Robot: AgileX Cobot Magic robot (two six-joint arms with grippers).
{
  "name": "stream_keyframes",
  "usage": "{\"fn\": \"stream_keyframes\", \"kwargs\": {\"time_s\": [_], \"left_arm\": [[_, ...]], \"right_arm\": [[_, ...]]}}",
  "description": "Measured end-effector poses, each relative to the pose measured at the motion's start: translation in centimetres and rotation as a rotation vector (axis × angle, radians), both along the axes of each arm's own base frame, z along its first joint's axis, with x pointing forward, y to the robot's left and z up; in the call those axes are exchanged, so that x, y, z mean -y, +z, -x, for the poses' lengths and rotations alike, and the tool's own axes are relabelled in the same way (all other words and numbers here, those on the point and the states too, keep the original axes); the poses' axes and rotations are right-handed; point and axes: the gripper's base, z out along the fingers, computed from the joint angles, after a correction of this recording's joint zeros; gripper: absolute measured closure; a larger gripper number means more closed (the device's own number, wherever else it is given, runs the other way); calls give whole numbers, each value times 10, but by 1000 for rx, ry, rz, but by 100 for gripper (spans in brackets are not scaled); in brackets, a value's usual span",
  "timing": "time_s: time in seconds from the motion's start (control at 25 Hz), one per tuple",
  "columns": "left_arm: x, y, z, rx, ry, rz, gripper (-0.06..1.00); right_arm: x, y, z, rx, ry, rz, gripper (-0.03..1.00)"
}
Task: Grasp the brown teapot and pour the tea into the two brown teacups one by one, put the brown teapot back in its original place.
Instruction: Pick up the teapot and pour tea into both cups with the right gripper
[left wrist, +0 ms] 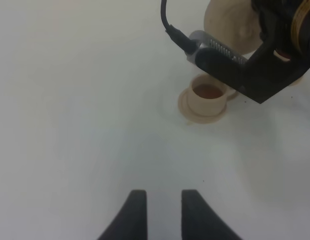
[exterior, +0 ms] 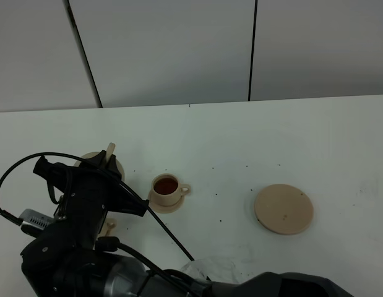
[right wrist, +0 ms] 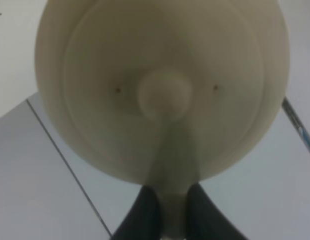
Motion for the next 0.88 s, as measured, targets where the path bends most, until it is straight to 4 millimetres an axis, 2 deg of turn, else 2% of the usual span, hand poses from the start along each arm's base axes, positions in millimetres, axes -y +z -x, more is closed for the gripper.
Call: {"fn": "stream_keyframes", "kwargs": {"time_s": [0.88], "left_arm": [[0,0,0,0,0,0,70]], "right_arm": [[-1,1,4,9,-1,5,87]]}}
